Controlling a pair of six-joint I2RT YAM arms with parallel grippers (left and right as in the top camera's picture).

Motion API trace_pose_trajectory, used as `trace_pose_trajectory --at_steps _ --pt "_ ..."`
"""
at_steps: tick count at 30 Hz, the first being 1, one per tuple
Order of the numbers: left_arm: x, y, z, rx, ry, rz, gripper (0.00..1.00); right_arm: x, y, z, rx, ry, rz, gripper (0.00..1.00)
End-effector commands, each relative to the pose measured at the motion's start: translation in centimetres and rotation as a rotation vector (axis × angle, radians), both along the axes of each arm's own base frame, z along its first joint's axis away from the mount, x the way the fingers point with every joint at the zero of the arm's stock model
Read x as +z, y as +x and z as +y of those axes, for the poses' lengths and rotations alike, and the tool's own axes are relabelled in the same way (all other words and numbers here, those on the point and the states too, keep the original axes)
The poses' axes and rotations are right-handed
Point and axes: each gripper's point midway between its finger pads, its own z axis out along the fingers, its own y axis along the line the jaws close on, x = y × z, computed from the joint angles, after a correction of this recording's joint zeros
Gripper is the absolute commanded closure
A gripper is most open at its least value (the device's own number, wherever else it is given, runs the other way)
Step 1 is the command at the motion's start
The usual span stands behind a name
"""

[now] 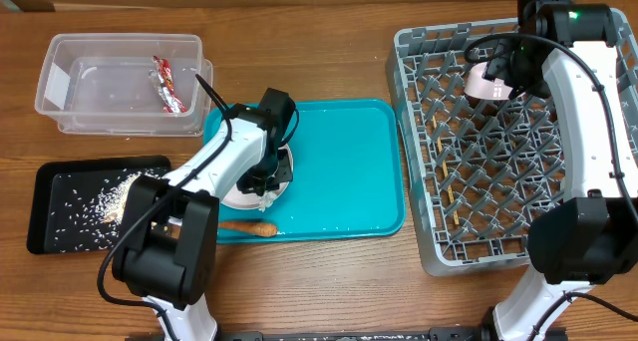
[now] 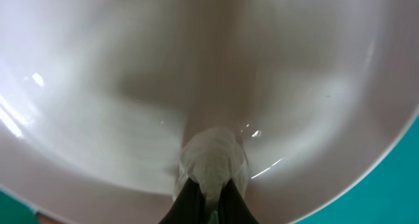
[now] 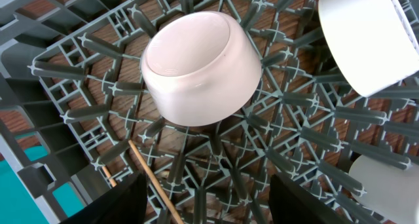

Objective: Sort waste into correct bins and load items into the dishwasher
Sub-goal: 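Pick the tissue off the pink plate with the left gripper into the clear bin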

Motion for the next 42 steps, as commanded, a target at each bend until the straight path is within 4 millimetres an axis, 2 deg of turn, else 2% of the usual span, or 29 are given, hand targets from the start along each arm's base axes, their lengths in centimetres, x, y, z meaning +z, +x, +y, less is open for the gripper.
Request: trace_pose_trajectory --at_steps 1,6,9,12,15,19,23,24,27,28,29,31,34,37,39,42 --pt "2.6 2.3 0.3 0.038 -0.021 -0.053 0.96 0.7 0.3 0.0 0.010 0.002 -0.020 0.38" --pt "9.5 7.1 3.1 0.093 -0.049 -0.204 0.96 0.7 0.3 0.0 0.017 -0.002 -0.019 0.38" --pt "13.6 10.1 6.8 0.180 -0.016 -0.331 0.96 0.7 0.3 0.0 0.017 -0.002 -0.019 0.39" --pt "16.7 13.0 11.4 0.283 0.025 -0.473 0.96 0.7 0.3 0.0 0.019 -0.002 -0.019 0.39" --pt "17.7 14.9 15.0 0.364 0.032 -0.568 0.96 0.7 0.3 0.0 0.020 -0.002 -0.018 0.39" --pt "17.1 15.9 19.3 0.452 0.050 -0.601 0.96 0.7 0.3 0.0 0.020 -0.002 -0.018 0.39" --pt "14.6 15.9 21.6 0.498 0.063 -0.554 0.94 0.6 0.3 0.0 0.020 -0.002 -0.018 0.39" --pt "14.1 15.9 21.9 0.504 0.062 -0.542 0.84 0.6 0.3 0.0 0.020 -0.002 -0.018 0.39" --pt "13.6 15.9 22.4 0.513 0.059 -0.534 0.37 0.7 0.3 0.0 0.020 -0.002 -0.019 0.39" --pt "14.2 16.0 22.3 0.507 0.048 -0.547 0.25 0.7 0.3 0.0 0.020 -0.002 -0.020 0.39" --pt "14.9 16.2 22.1 0.485 0.034 -0.561 0.19 0.7 0.4 0.0 0.024 -0.003 -0.022 0.39" --pt "16.9 16.3 21.4 0.437 0.002 -0.586 0.15 1.0 0.5 0.0 0.032 -0.006 -0.034 0.39" --pt "20.1 14.5 21.0 0.434 -0.001 -0.584 0.12 2.2 1.0 0.9 0.090 0.013 -0.077 0.38" --pt "21.7 11.4 20.2 0.436 -0.006 -0.517 0.07 4.4 1.7 4.4 0.250 0.108 -0.153 0.34" --pt "21.6 9.1 19.5 0.436 -0.015 -0.443 0.00 5.7 1.8 7.8 0.379 0.192 -0.193 0.31" --pt "20.7 6.0 18.9 0.440 -0.010 -0.316 0.00 6.5 1.1 13.2 0.551 0.306 -0.209 0.27"
